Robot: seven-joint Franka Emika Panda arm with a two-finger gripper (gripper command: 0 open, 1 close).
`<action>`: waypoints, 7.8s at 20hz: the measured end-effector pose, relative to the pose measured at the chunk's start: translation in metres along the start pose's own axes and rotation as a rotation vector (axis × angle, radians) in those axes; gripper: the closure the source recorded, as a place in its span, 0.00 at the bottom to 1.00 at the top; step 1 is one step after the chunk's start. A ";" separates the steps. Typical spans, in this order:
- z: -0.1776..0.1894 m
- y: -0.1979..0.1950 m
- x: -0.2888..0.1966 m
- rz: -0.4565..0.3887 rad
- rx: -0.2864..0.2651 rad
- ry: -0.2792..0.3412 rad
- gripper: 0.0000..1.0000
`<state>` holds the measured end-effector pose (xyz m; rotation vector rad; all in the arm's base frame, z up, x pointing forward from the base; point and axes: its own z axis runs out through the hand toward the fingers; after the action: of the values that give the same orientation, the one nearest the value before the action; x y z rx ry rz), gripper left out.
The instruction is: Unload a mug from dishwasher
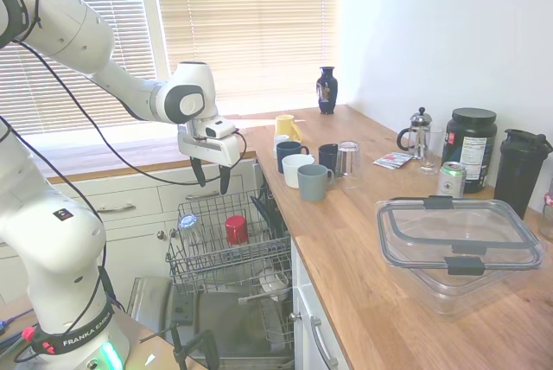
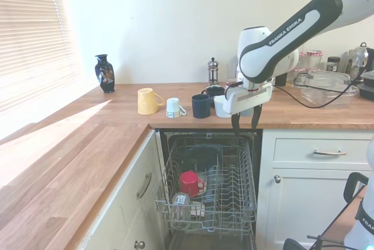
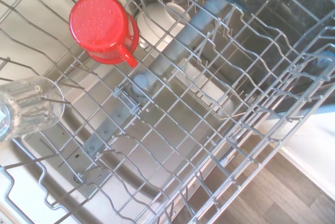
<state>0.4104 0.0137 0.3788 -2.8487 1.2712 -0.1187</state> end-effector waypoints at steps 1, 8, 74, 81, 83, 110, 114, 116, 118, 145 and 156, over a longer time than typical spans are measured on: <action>0.001 0.000 0.000 -0.001 -0.001 -0.001 0.00; 0.012 -0.039 -0.018 -0.172 -0.061 0.032 0.00; 0.321 -0.211 0.006 -0.596 -0.168 0.003 0.00; 0.324 -0.212 0.009 -0.579 -0.162 -0.004 1.00; 0.327 -0.211 0.009 -0.573 -0.165 -0.007 1.00; 0.327 -0.219 0.025 -0.553 -0.207 -0.008 1.00; 0.327 -0.220 0.024 -0.554 -0.210 -0.003 1.00; 0.326 -0.222 0.022 -0.551 -0.214 0.005 1.00; 0.323 -0.223 0.020 -0.547 -0.219 0.015 1.00; 0.104 -0.214 -0.006 -0.477 -0.187 0.218 1.00; 0.027 -0.193 0.029 -0.374 -0.125 0.255 1.00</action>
<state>0.5747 0.1205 0.3628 -3.2321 0.7775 -0.4339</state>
